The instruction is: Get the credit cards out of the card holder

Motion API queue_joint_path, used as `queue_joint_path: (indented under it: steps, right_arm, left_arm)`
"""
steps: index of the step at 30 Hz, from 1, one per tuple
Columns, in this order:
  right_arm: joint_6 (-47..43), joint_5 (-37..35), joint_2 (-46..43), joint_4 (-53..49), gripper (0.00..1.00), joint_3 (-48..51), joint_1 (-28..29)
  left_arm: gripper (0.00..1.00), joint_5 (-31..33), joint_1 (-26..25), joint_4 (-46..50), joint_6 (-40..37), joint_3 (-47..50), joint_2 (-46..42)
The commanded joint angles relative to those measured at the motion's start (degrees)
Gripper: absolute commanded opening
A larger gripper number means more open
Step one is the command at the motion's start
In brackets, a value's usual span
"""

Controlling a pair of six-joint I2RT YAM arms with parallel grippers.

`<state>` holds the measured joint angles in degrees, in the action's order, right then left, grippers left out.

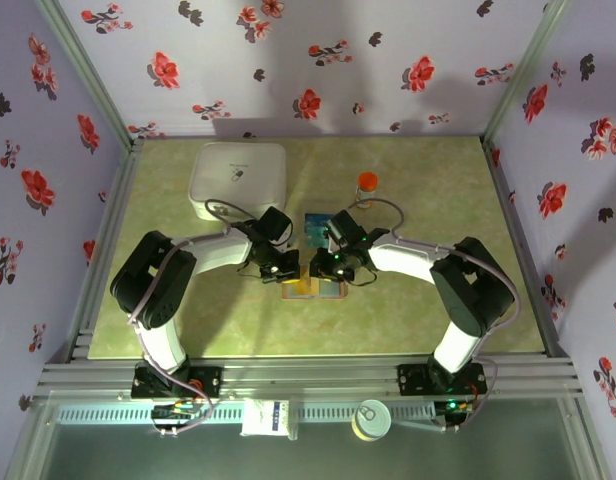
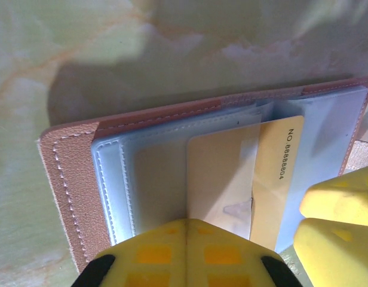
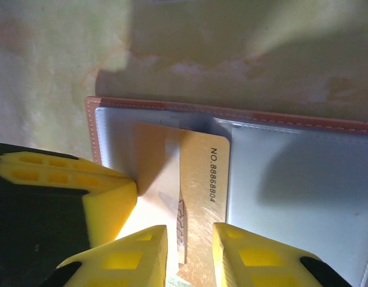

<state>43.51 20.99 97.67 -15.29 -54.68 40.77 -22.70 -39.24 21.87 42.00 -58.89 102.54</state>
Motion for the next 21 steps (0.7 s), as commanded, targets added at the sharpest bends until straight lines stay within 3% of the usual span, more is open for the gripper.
queue_joint_path:
  steps: [1, 17, 21]
  right_arm:
    - [-0.7, 0.0, 1.6, 0.2, 0.27, 0.9, -0.2]
    - [1.6, 3.3, 0.0, 5.0, 0.25, 2.3, -0.3]
    - [0.4, 0.2, -0.3, 0.9, 0.26, 1.8, -0.3]
  left_arm:
    - [0.0, 1.4, -0.2, 1.0, -0.2, 0.5, 1.1]
    - [0.0, 1.7, -0.1, 1.0, 0.0, 1.1, 1.3]
    - [0.0, 1.8, -0.2, 0.9, 0.1, 1.1, 1.2]
